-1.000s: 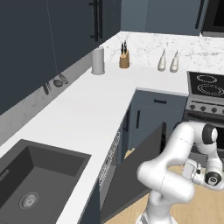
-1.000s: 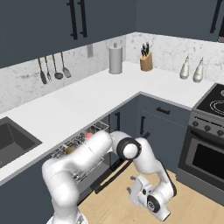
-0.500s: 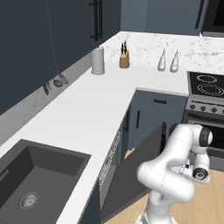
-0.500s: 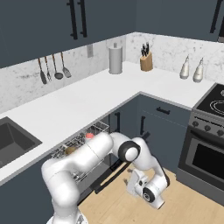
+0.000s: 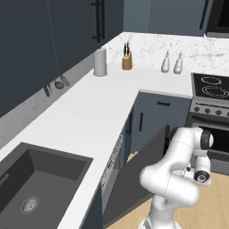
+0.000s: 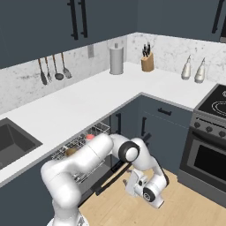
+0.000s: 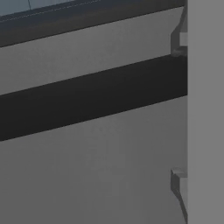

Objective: Pick up the cup and bowl from the counter, place them in the dishwasher, and close the dishwasher door.

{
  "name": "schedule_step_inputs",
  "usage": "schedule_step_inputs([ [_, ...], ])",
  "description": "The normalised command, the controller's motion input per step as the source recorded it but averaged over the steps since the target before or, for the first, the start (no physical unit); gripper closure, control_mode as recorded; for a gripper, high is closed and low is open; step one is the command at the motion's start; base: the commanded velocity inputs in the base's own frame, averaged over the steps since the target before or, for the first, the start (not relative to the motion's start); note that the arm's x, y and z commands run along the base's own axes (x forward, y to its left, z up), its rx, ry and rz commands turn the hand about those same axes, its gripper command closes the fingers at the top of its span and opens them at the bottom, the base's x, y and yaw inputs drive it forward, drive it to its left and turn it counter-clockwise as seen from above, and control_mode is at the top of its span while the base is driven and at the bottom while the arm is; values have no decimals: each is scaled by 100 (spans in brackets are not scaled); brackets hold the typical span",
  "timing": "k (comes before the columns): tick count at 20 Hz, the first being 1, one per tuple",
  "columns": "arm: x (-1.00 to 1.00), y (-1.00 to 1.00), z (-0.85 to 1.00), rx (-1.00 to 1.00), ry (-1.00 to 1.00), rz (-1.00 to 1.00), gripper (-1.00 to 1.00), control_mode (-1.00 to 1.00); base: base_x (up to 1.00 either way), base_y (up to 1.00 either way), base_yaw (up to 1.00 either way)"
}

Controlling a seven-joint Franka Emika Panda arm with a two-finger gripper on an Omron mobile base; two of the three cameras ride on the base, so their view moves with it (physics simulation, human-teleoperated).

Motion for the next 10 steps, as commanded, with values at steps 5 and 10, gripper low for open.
schedule_step_inputs([
  [5, 40, 83, 0, 0, -3, 4, -100, -100, 0, 0, 0],
  [10, 73, 96, 8, 0, -3, 1, -100, -100, 0, 0, 0],
])
